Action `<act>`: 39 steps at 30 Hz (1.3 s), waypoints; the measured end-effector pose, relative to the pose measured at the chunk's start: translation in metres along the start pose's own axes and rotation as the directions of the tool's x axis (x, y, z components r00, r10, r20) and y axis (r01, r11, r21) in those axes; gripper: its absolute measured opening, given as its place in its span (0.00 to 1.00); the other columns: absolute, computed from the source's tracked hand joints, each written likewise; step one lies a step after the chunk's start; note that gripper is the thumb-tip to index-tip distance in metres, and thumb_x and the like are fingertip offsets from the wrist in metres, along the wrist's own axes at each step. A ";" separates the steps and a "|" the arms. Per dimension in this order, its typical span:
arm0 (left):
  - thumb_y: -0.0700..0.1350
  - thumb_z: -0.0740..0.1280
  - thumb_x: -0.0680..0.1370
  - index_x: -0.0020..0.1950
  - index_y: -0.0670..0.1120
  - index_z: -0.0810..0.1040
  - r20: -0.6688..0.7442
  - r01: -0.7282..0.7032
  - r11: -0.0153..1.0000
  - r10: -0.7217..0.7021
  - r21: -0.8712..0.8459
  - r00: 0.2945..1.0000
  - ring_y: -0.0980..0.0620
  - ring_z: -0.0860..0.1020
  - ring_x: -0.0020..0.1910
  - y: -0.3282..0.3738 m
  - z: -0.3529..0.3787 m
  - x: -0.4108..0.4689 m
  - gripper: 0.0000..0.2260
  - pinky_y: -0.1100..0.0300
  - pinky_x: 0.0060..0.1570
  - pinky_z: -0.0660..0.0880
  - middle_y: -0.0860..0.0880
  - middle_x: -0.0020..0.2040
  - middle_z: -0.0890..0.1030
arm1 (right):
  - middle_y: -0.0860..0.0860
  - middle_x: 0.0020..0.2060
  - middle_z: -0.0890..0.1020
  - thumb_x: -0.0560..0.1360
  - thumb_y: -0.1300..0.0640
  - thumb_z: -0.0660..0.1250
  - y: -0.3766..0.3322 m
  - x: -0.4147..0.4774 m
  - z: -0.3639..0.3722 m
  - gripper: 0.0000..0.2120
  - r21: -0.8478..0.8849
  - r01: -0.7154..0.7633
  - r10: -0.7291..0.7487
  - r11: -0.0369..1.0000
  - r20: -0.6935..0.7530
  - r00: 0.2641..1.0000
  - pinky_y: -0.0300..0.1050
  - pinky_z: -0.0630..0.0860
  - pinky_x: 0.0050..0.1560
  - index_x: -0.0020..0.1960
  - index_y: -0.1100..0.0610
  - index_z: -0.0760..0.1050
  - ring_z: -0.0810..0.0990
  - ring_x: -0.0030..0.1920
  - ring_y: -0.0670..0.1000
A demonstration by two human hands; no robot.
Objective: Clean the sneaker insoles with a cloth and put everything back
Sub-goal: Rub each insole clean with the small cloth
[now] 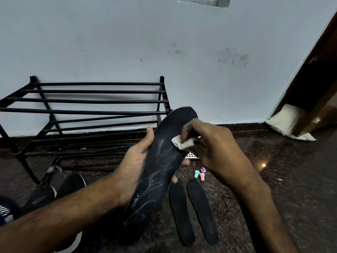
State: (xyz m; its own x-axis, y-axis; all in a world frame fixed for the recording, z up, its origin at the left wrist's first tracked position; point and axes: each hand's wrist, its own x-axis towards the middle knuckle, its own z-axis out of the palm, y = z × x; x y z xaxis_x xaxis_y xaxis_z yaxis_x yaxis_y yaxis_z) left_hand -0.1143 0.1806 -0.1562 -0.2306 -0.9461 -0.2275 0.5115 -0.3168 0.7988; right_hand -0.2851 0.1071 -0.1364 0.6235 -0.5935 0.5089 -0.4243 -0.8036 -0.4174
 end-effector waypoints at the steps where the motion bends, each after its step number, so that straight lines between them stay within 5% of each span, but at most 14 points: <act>1: 0.67 0.51 0.79 0.61 0.42 0.82 0.008 0.005 1.000 -0.005 -0.004 1.000 0.41 0.79 0.28 -0.001 -0.001 0.001 0.34 0.57 0.31 0.79 0.33 0.51 0.83 | 0.46 0.42 0.81 0.70 0.69 0.73 0.002 0.000 0.001 0.13 -0.040 0.005 -0.008 0.999 -0.060 0.998 0.43 0.75 0.41 0.48 0.55 0.76 0.78 0.42 0.46; 5: 0.67 0.50 0.80 0.62 0.42 0.82 0.066 -0.001 1.000 -0.001 0.029 0.998 0.42 0.79 0.30 -0.003 -0.003 0.003 0.34 0.56 0.34 0.79 0.33 0.52 0.82 | 0.51 0.44 0.81 0.70 0.70 0.72 0.003 -0.001 0.010 0.12 -0.094 -0.034 0.005 0.995 -0.293 0.956 0.52 0.78 0.43 0.50 0.59 0.76 0.80 0.44 0.53; 10: 0.68 0.50 0.79 0.62 0.45 0.82 0.052 0.005 1.000 -0.007 0.030 0.999 0.42 0.78 0.31 -0.002 -0.009 0.003 0.33 0.56 0.34 0.77 0.34 0.51 0.82 | 0.46 0.41 0.81 0.70 0.71 0.71 -0.005 -0.001 0.010 0.12 0.133 -0.048 0.053 0.990 -0.034 0.998 0.45 0.76 0.43 0.46 0.56 0.76 0.80 0.43 0.46; 17: 0.67 0.50 0.80 0.64 0.41 0.80 0.151 0.040 0.996 -0.052 0.078 0.987 0.43 0.77 0.30 -0.010 -0.004 0.004 0.34 0.55 0.34 0.76 0.32 0.52 0.80 | 0.48 0.44 0.83 0.71 0.72 0.71 0.012 -0.002 0.011 0.12 0.143 -0.105 0.159 0.984 -0.440 0.884 0.39 0.80 0.49 0.50 0.60 0.77 0.83 0.47 0.44; 25: 0.66 0.52 0.80 0.61 0.43 0.82 0.089 0.007 0.999 -0.004 -0.033 0.996 0.42 0.80 0.32 -0.002 -0.005 0.004 0.32 0.55 0.34 0.79 0.35 0.48 0.83 | 0.46 0.45 0.83 0.70 0.72 0.71 0.002 -0.005 0.014 0.14 0.199 -0.010 0.051 0.980 -0.200 0.978 0.37 0.78 0.46 0.50 0.57 0.78 0.82 0.47 0.45; 31: 0.65 0.50 0.80 0.62 0.40 0.80 0.130 0.025 0.999 -0.031 0.041 0.991 0.43 0.76 0.30 -0.007 -0.005 0.005 0.33 0.56 0.33 0.76 0.33 0.48 0.81 | 0.50 0.46 0.83 0.71 0.70 0.73 0.018 -0.007 0.010 0.10 0.045 -0.043 0.060 0.998 -0.480 0.875 0.40 0.80 0.50 0.50 0.61 0.79 0.83 0.48 0.45; 33: 0.66 0.51 0.80 0.62 0.41 0.81 0.128 0.013 0.999 -0.017 0.034 0.992 0.43 0.76 0.32 -0.005 -0.009 0.006 0.33 0.56 0.34 0.76 0.33 0.49 0.81 | 0.49 0.46 0.83 0.71 0.72 0.72 0.017 -0.006 0.009 0.11 0.065 -0.033 0.058 0.997 -0.427 0.902 0.40 0.80 0.51 0.50 0.61 0.79 0.82 0.49 0.44; 37: 0.65 0.52 0.80 0.63 0.43 0.81 0.089 0.013 1.000 -0.013 -0.006 0.996 0.41 0.75 0.35 -0.001 -0.013 0.005 0.31 0.56 0.33 0.77 0.32 0.50 0.81 | 0.46 0.45 0.83 0.69 0.75 0.69 0.004 -0.005 0.012 0.16 0.124 0.020 -0.010 0.992 -0.082 0.997 0.42 0.77 0.46 0.48 0.56 0.79 0.81 0.46 0.46; 39: 0.65 0.52 0.80 0.64 0.42 0.80 0.095 0.028 0.999 -0.027 -0.015 0.995 0.42 0.75 0.34 -0.002 -0.011 0.005 0.31 0.56 0.32 0.77 0.32 0.49 0.80 | 0.46 0.43 0.83 0.69 0.74 0.70 0.006 -0.005 0.012 0.14 0.100 0.027 -0.017 0.995 -0.101 0.995 0.45 0.77 0.44 0.47 0.57 0.79 0.81 0.45 0.46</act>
State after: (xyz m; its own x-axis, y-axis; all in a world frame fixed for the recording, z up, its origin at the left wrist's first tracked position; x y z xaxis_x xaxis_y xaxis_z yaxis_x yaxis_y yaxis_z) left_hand -0.1075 0.1762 -0.1648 -0.3221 -0.9265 -0.1947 0.5174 -0.3445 0.7834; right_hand -0.2828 0.1053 -0.1504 0.5612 -0.5810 0.5896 -0.3393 -0.8111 -0.4764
